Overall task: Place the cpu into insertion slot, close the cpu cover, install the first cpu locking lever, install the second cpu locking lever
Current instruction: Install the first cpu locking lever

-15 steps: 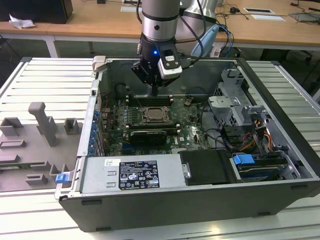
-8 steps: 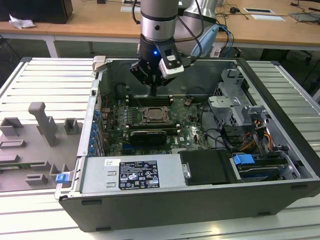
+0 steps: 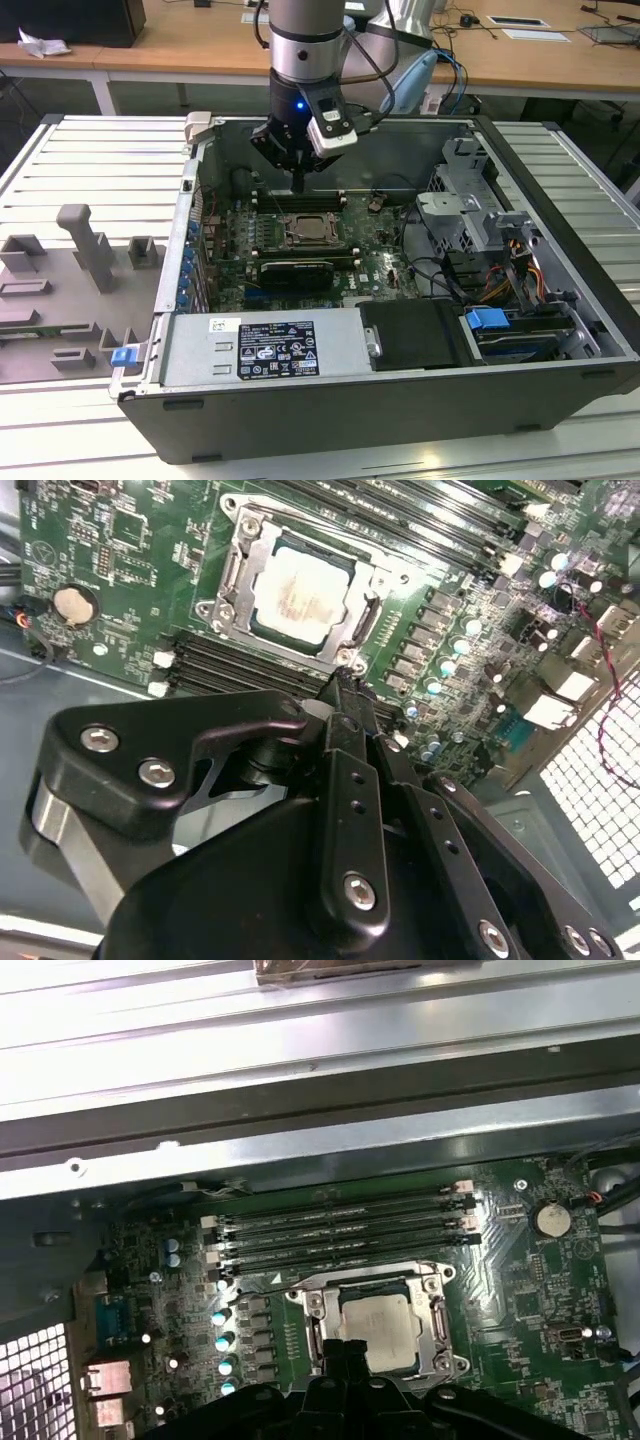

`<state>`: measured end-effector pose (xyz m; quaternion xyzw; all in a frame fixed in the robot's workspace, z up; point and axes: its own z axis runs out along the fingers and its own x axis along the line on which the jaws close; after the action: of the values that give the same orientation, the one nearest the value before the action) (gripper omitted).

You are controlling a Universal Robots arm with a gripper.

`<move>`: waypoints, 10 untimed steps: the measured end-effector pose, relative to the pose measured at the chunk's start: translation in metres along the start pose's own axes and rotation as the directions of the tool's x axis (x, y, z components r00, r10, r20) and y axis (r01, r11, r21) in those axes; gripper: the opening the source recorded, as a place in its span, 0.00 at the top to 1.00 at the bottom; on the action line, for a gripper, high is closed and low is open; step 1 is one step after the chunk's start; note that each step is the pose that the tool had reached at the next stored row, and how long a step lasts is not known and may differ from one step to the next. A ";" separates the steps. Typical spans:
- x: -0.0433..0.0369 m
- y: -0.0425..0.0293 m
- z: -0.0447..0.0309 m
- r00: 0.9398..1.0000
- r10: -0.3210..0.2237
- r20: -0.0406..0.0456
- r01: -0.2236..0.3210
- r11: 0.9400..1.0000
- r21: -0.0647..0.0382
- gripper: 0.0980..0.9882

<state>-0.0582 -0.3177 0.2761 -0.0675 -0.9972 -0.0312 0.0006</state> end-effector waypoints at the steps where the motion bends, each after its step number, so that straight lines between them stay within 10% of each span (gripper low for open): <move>1: 0.0001 -0.0001 0.0007 1.000 -0.019 -0.001 0.019 1.000 0.000 0.99; 10: 0.0094 -0.0017 0.0055 0.983 -0.183 -0.011 0.183 0.983 0.000 0.99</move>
<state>-0.0677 -0.3178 0.2706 0.0244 -0.9992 -0.0310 0.0031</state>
